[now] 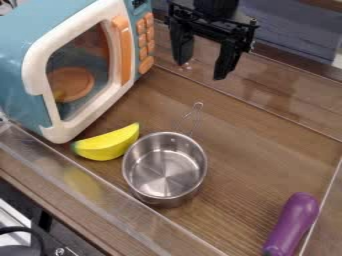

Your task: Put the eggplant in the silver pot

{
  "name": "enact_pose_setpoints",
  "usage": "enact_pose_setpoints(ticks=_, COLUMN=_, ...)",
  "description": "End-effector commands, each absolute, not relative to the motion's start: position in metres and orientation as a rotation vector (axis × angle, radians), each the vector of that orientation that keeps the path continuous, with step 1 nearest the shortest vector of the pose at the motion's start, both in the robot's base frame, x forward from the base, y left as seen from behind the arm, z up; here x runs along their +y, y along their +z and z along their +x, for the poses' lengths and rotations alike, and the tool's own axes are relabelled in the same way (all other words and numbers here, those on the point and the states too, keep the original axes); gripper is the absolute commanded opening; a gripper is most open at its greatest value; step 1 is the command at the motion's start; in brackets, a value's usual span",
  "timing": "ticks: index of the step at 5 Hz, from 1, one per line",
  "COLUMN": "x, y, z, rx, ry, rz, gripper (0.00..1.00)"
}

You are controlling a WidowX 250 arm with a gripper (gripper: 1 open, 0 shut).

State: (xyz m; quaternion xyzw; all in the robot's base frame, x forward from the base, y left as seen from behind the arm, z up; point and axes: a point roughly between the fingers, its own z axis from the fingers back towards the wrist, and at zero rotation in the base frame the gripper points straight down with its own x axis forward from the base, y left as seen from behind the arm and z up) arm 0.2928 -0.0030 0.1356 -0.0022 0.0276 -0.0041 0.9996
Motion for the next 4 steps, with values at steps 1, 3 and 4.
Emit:
enact_pose_setpoints(ticks=1, x=-0.017, y=0.103, z=0.281, rx=0.134, ry=0.08, rz=-0.031, gripper=1.0)
enact_pose_setpoints(ticks=3, x=-0.101, y=0.065, z=0.265, rx=0.132, ry=0.078, rz=-0.1, gripper=1.0)
enact_pose_setpoints(ticks=4, x=-0.143, y=0.051, z=0.251, rx=0.103, ry=0.029, rz=-0.116, gripper=1.0)
